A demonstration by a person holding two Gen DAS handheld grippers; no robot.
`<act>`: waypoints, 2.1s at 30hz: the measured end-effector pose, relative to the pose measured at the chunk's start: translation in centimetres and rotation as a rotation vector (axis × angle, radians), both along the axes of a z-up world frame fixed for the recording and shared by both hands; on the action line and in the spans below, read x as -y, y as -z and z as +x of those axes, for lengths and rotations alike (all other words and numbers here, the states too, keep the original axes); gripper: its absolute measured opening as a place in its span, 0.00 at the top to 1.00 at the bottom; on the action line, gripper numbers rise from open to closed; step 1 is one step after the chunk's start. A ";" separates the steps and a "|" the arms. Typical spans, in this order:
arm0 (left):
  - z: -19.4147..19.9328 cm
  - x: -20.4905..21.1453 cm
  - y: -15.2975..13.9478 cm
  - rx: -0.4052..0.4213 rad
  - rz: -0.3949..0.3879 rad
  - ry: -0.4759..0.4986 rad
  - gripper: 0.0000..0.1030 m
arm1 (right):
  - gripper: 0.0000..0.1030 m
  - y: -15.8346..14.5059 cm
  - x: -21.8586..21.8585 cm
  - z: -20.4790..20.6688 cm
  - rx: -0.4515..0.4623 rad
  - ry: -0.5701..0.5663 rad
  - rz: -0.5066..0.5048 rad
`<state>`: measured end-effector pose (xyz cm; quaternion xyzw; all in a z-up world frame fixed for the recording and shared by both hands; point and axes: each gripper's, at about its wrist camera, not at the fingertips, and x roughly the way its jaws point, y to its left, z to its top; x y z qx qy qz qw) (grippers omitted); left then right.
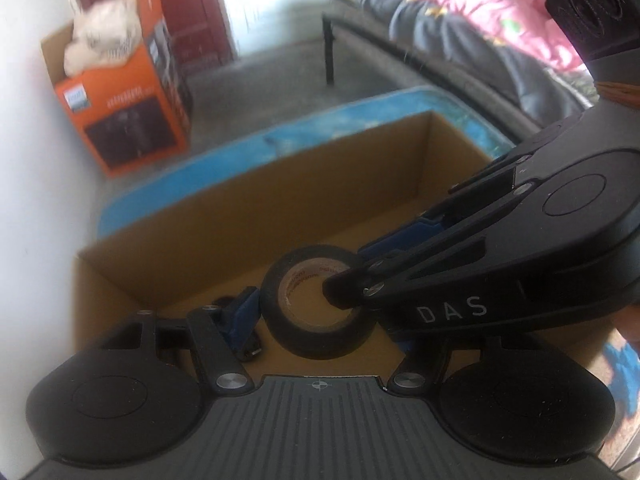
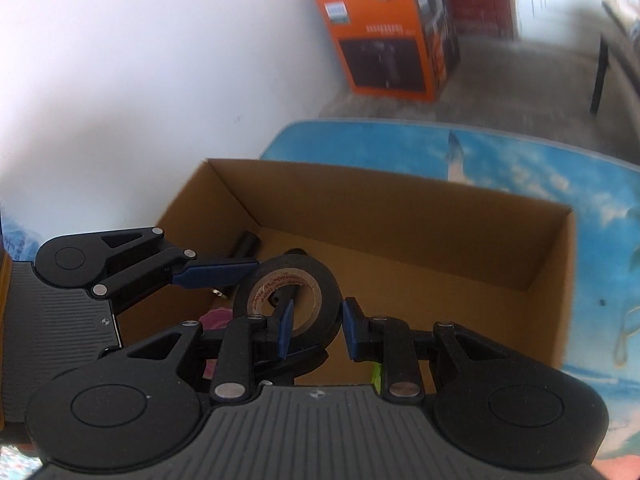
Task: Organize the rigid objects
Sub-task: 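Carry the black tape roll with the right gripper into the box, then open the right gripper to drop the tape roll in the box, then move the right gripper back toward the gold-lidded jar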
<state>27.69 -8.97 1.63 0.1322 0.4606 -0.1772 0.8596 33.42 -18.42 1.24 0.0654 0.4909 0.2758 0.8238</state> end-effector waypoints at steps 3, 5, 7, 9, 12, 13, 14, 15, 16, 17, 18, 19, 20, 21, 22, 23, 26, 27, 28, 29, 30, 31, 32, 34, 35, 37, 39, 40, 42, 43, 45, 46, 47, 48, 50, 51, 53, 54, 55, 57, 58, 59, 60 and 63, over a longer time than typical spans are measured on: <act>2.4 -0.8 1.5 -0.100 -0.022 -0.043 0.35 | 0.72 2.1 -0.4 1.9 -0.076 0.007 0.006; 3.5 -1.2 2.5 -0.143 -0.020 -0.059 0.35 | 0.72 3.0 -0.8 3.2 -0.104 0.004 0.001; 4.5 -1.4 3.4 -0.179 -0.015 -0.073 0.35 | 0.72 3.8 -1.2 4.4 -0.130 0.000 -0.007; 5.2 -1.5 4.1 -0.209 -0.007 -0.085 0.35 | 0.72 4.6 -1.7 5.3 -0.150 -0.006 -0.017; 5.9 -1.7 5.1 -0.246 0.007 -0.093 0.35 | 0.72 5.6 -2.4 6.0 -0.179 -0.013 -0.035; 6.1 -1.8 5.3 -0.253 0.013 -0.094 0.35 | 0.72 5.8 -2.7 6.2 -0.186 -0.015 -0.041; 6.3 -1.8 5.4 -0.259 0.020 -0.097 0.35 | 0.72 6.0 -3.0 6.4 -0.191 -0.018 -0.045; 6.6 -1.9 5.7 -0.265 0.026 -0.101 0.35 | 0.72 6.2 -3.2 6.5 -0.195 -0.021 -0.047; 6.7 -2.0 5.8 -0.265 0.031 -0.103 0.36 | 0.72 6.4 -3.4 6.7 -0.198 -0.023 -0.050; 6.8 -1.9 5.8 -0.261 0.041 -0.106 0.36 | 0.72 6.5 -3.7 6.9 -0.194 -0.025 -0.052; 6.8 -2.1 5.7 -0.259 0.048 -0.111 0.36 | 0.72 6.6 -3.9 6.9 -0.192 -0.028 -0.050; 6.9 -2.2 5.7 -0.257 0.056 -0.121 0.36 | 0.72 6.6 -4.2 7.1 -0.194 -0.029 -0.043; 6.9 -2.3 5.7 -0.256 0.063 -0.130 0.36 | 0.72 6.7 -4.3 7.2 -0.196 -0.027 -0.035; 7.0 -2.5 5.6 -0.257 0.068 -0.141 0.36 | 0.72 6.8 -4.5 7.3 -0.198 -0.026 -0.025; 7.0 -2.6 5.6 -0.258 0.073 -0.150 0.36 | 0.72 6.9 -4.7 7.4 -0.198 -0.028 -0.014; 7.0 -2.7 5.4 -0.255 0.074 -0.157 0.36 | 0.71 7.0 -4.8 7.4 -0.200 -0.028 -0.002; 6.7 -3.2 4.8 -0.244 0.054 -0.174 0.33 | 0.70 6.9 -4.6 7.4 -0.210 -0.016 0.037; 6.5 -3.3 4.4 -0.237 0.040 -0.176 0.30 | 0.70 6.6 -4.4 7.3 -0.205 -0.014 0.047; 6.3 -3.3 4.0 -0.228 0.028 -0.178 0.25 | 0.70 6.2 -4.1 7.1 -0.198 -0.008 0.058; 6.1 -3.3 3.5 -0.218 0.018 -0.180 0.23 | 0.69 5.7 -3.7 6.9 -0.191 0.001 0.069; 5.7 -3.3 3.0 -0.206 0.007 -0.181 0.21 | 0.69 5.1 -3.3 6.6 -0.183 0.014 0.080; 5.3 -3.2 2.5 -0.194 -0.003 -0.176 0.21 | 0.67 4.5 -2.9 6.3 -0.175 0.023 0.094; 4.8 -3.2 1.9 -0.182 -0.012 -0.170 0.20 | 0.64 3.8 -2.3 5.8 -0.161 0.032 0.110; 3.6 -3.0 0.6 -0.154 -0.027 -0.161 0.20 | 0.57 1.9 -0.7 4.4 -0.126 0.058 0.143; 3.0 -2.9 -0.2 -0.137 -0.037 -0.153 0.19 | 0.57 0.9 0.2 3.7 -0.103 0.068 0.163; 1.5 -2.8 -1.8 -0.103 -0.059 -0.137 0.18 | 0.57 -1.2 2.3 1.8 -0.059 0.098 0.220; -0.2 -3.2 -3.3 -0.068 -0.088 -0.121 0.18 | 0.56 -3.1 4.5 -0.5 -0.024 0.128 0.275; -1.2 -3.3 -4.2 -0.054 -0.103 -0.110 0.17 | 0.54 -4.1 5.7 -1.8 0.001 0.142 0.295; -3.2 -4.0 -5.9 -0.025 -0.138 -0.091 0.17 | 0.48 -5.6 7.5 -5.1 0.062 0.165 0.308; -4.2 -4.5 -6.7 -0.006 -0.158 -0.078 0.15 | 0.46 -6.4 8.5 -6.9 0.095 0.177 0.307; -6.7 -5.2 -8.3 0.042 -0.199 -0.047 0.08 | 0.42 -7.2 10.1 -10.3 0.131 0.195 0.314; -8.2 -5.4 -8.9 0.066 -0.217 -0.036 0.05 | 0.39 -7.7 11.2 -12.4 0.141 0.206 0.324; -9.3 -5.7 -9.2 0.086 -0.234 -0.020 0.04 | 0.37 -7.9 11.9 -14.2 0.146 0.216 0.336; -10.8 -6.0 -9.5 0.103 -0.254 -0.009 0.04 | 0.37 -7.9 12.5 -15.9 0.153 0.224 0.347; -13.5 -6.4 -9.7 0.123 -0.296 0.015 0.01 | 0.37 -7.9 13.6 -19.5 0.175 0.240 0.367; -14.7 -6.5 -9.7 0.128 -0.320 0.025 0.00 | 0.37 -7.9 14.0 -21.0 0.188 0.240 0.371; -17.2 -6.7 -9.2 0.128 -0.360 0.036 0.00 | 0.37 -7.8 14.7 -24.5 0.225 0.272 0.370; -18.2 -6.4 -8.8 0.123 -0.374 0.049 0.00 | 0.37 -7.7 15.0 -25.9 0.232 0.286 0.366; -19.1 -6.3 -8.1 0.113 -0.385 0.062 0.00 | 0.36 -7.4 15.1 -27.3 0.235 0.299 0.367; -20.2 -5.6 -6.4 0.082 -0.392 0.084 0.00 | 0.36 -6.6 15.0 -29.1 0.218 0.316 0.380; -20.8 -5.3 -5.4 0.070 -0.391 0.085 0.00 | 0.37 -6.0 14.8 -29.8 0.205 0.322 0.391; -21.6 -5.3 -4.7 0.070 -0.399 0.083 0.00 | 0.36 -5.4 14.6 -30.5 0.189 0.328 0.400; -22.2 -4.9 -3.7 0.079 -0.404 0.084 0.00 | 0.36 -4.6 14.3 -30.7 0.177 0.330 0.402; -23.6 -3.7 -0.6 0.108 -0.336 0.060 0.00 | 0.36 -2.1 13.2 -30.8 0.134 0.343 0.402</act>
